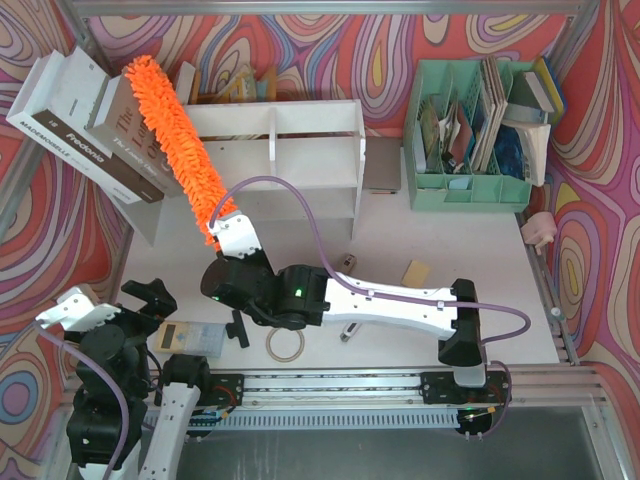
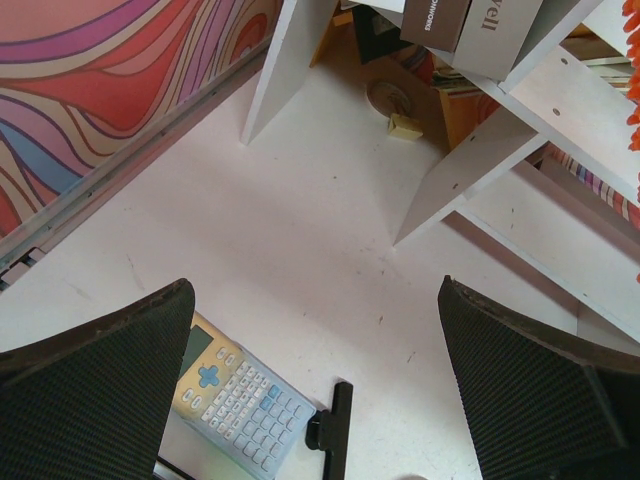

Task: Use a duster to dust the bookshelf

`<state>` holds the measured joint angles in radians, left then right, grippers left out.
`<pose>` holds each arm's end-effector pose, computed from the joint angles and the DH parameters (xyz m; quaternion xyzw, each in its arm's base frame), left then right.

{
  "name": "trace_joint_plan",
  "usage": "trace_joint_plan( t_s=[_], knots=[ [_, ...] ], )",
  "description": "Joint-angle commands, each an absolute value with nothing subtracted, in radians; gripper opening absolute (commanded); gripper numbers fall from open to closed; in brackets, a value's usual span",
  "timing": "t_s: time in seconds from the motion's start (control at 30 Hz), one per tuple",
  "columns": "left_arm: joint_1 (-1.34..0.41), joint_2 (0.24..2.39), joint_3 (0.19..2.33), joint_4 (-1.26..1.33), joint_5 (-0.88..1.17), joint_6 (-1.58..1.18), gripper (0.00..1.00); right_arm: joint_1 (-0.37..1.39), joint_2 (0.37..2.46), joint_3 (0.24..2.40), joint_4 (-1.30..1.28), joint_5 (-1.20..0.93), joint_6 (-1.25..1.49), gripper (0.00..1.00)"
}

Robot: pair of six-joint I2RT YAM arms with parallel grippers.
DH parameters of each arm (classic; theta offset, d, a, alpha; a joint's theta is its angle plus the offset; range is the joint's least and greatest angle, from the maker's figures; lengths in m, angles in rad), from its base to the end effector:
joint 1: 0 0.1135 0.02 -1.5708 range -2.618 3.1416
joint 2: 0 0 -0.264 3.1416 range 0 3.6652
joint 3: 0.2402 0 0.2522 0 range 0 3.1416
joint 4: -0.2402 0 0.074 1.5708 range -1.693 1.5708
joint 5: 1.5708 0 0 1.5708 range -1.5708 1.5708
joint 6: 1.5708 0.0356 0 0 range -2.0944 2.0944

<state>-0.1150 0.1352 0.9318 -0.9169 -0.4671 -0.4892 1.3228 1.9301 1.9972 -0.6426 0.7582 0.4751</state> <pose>-0.0063 0.0169 0.3535 -0.2862 0.6868 -0.0266 0.6676 0.1310 0.4176 0.3826 -0.1747 0.8167 0.1447 0.5306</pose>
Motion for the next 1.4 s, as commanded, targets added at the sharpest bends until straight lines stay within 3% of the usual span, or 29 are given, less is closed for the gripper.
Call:
trace_joint_plan(
  t_s=[0.0,0.87,1.37],
  knots=[
    [-0.109,0.117,0.918,-0.896,-0.465,-0.475,0.98,1.321,1.923,2.041,-0.668,0.783,0.517,0.0],
    [-0.109,0.13,0.92,-0.895,-0.463,-0.474,0.98,1.282,1.905,1.993,-0.736,0.817,0.598,0.0],
    [-0.109,0.131,0.92,-0.895,-0.462,-0.474,0.98,1.228,1.791,1.873,-0.792,0.92,0.7,0.0]
  ],
)
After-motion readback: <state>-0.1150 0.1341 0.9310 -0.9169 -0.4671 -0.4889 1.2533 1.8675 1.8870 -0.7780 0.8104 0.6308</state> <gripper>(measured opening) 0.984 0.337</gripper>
